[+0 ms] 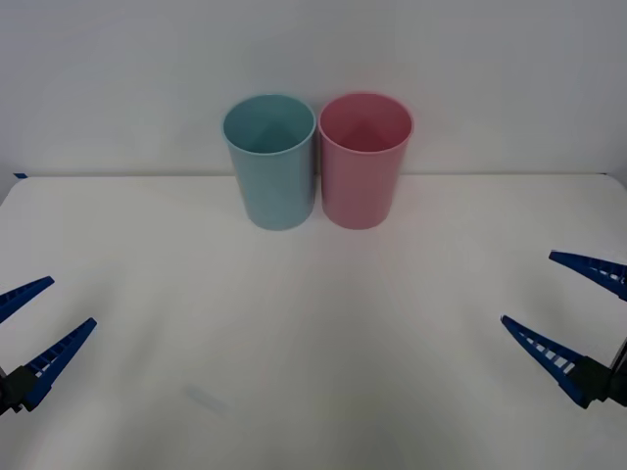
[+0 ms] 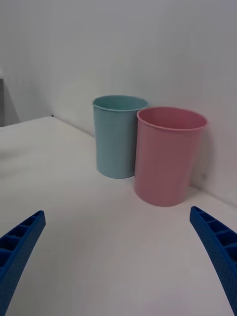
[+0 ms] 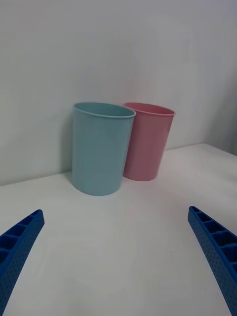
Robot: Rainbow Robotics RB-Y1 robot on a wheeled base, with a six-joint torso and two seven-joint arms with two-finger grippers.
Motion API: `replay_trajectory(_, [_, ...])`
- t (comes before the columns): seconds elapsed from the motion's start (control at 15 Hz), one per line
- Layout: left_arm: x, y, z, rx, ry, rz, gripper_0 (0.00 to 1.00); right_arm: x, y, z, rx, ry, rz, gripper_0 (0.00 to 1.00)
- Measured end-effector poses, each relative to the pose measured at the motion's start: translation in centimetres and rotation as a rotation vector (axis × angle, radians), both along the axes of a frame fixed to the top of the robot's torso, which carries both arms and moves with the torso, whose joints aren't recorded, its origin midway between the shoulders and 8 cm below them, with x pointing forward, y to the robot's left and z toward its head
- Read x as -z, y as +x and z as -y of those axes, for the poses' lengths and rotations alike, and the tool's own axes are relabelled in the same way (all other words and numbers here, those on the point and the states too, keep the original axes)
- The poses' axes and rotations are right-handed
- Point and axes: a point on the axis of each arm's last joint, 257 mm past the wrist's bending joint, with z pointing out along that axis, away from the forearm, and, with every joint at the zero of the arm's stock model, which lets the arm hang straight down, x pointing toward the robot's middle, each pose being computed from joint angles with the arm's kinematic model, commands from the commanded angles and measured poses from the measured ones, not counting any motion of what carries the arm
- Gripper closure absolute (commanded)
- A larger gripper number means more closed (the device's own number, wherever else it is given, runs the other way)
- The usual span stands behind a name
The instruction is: Grasp the object on the table and drop it into the matching bin: aluminum can to the light blue bin, PET bottle to the pink bin.
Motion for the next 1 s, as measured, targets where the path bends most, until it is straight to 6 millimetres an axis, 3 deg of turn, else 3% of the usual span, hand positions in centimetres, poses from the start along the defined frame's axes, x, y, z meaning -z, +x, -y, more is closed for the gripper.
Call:
replay_trajectory(0.4, [0.0,0.0,0.0,0.000,0.000,0.000,0.00,2.4,-3.7,2.7,0.059,0.024,-0.099,0.00])
replay_trajectory(1.0, [0.0,0.0,0.0,0.000,0.000,0.000,0.00,3.4,-4.9,3.4,0.081,0.024,-0.133,0.00])
